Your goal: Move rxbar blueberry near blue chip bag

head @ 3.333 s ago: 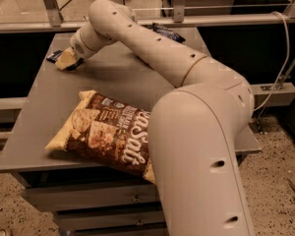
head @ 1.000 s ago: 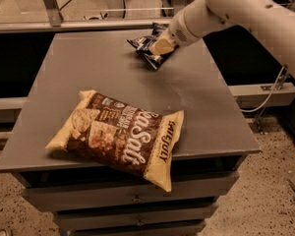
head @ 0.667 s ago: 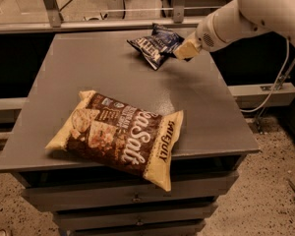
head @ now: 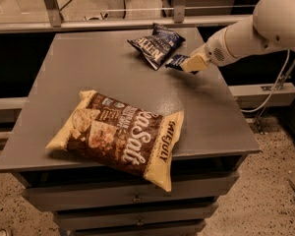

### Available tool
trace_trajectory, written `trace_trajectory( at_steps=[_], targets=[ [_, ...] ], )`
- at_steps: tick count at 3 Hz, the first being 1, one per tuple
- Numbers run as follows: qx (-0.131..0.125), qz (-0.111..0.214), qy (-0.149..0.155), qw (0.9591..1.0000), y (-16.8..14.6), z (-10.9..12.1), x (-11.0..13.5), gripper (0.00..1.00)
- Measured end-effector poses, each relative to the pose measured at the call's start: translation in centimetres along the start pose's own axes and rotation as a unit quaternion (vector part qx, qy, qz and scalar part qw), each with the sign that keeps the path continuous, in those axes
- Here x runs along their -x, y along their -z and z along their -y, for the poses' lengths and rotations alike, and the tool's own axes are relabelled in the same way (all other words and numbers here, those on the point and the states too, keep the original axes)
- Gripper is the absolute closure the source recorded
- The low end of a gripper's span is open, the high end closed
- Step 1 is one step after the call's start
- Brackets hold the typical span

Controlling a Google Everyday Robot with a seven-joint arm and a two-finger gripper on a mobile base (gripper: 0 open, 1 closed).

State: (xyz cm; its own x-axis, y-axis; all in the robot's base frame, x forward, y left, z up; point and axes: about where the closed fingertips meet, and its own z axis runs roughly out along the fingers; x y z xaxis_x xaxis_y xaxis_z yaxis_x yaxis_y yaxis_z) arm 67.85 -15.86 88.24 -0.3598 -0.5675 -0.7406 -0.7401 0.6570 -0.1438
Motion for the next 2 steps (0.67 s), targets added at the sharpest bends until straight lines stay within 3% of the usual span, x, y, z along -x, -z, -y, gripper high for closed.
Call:
trace_trajectory(
  at_steps=[2],
  targets=[
    [0.049, 0.029, 0.007, 0.9983, -5.6, -2.3, 1.9, 0.26]
  ],
)
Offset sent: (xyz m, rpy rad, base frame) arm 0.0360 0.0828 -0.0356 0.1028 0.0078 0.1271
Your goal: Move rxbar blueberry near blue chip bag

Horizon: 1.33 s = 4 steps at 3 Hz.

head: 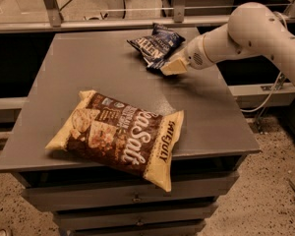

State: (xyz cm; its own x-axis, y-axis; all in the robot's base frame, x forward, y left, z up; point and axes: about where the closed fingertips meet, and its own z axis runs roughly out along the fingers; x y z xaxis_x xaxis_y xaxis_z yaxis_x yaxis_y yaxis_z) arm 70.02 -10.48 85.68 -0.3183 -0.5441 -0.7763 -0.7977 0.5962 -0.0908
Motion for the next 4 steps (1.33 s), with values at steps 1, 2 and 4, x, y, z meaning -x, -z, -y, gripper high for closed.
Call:
trace_trajectory(
  at_steps=[1, 2, 4],
  targets=[
    [0.006, 0.004, 0.0, 1.0, -1.5, -0.4, 0.3, 0.03],
    [0.002, 0.003, -0.002, 1.0, -1.6, -0.4, 0.1, 0.0],
    [-0.019, 0.026, 0.007, 0.9994, 5.0, 1.0, -0.4, 0.0]
  ],
)
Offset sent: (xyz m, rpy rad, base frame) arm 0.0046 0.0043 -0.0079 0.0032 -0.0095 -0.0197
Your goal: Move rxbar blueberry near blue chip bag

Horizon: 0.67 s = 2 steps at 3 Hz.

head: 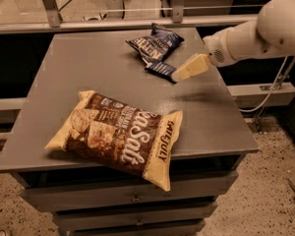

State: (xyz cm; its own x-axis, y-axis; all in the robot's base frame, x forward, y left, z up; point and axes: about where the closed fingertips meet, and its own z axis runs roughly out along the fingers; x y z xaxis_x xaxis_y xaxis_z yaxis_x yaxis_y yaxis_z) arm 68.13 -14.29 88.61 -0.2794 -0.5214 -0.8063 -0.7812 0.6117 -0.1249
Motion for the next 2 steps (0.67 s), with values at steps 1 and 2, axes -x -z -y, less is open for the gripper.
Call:
trace_trajectory(
  at_steps=[1, 2],
  targets=[
    [0.018, 0.05, 0.023, 0.9983, 5.7, 0.7, -0.2, 0.0],
    [0.022, 0.066, 0.071, 0.9951, 7.9, 0.7, -0.1, 0.0]
  ],
)
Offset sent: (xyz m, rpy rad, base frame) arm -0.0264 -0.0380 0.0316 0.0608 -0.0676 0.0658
